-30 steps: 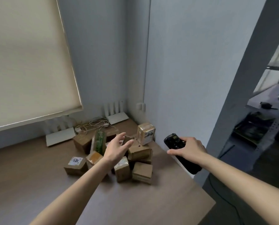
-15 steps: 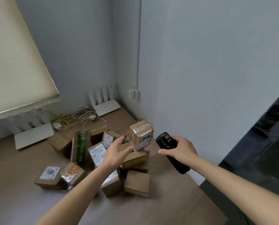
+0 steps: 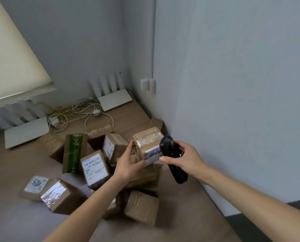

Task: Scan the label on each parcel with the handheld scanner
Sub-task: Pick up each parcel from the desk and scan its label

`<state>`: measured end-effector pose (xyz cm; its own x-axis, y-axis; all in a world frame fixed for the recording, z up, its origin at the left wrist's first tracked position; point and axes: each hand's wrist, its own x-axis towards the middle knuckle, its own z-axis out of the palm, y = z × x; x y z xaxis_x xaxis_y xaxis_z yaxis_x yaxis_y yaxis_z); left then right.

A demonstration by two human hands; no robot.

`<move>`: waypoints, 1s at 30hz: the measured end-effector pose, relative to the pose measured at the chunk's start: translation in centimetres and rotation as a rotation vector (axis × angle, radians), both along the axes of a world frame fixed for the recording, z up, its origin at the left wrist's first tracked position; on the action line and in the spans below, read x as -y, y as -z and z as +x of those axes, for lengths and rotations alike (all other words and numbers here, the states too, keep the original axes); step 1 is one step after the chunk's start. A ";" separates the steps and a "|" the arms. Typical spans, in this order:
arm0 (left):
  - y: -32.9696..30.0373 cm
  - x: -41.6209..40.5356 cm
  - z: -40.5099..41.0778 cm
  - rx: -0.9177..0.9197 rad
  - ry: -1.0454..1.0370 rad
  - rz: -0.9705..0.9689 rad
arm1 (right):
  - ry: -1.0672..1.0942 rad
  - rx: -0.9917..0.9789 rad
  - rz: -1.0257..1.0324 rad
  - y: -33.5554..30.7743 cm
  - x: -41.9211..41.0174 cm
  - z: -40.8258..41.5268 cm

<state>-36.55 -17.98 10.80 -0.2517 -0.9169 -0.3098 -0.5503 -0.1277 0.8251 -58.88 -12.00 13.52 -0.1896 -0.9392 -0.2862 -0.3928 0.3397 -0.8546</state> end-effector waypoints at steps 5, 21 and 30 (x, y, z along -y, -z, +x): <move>-0.2 1.3 0.3 -0.029 -0.014 0.000 | -0.012 0.104 -0.017 -0.8 1.5 -0.5; -9.4 -4.6 8.1 -0.314 -0.060 0.028 | -0.108 0.178 -0.145 -9.8 -2.4 6.2; -15.3 -14.5 19.1 -0.401 -0.124 -0.051 | -0.212 0.019 -0.193 -16.5 -12.0 16.9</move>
<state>-17.50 -3.47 26.07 -0.2297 -0.9594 -0.1637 -0.1677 -0.1266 0.9777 -41.99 -0.01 30.00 0.0204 -0.9948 -0.0998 -0.4208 0.0820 -0.9034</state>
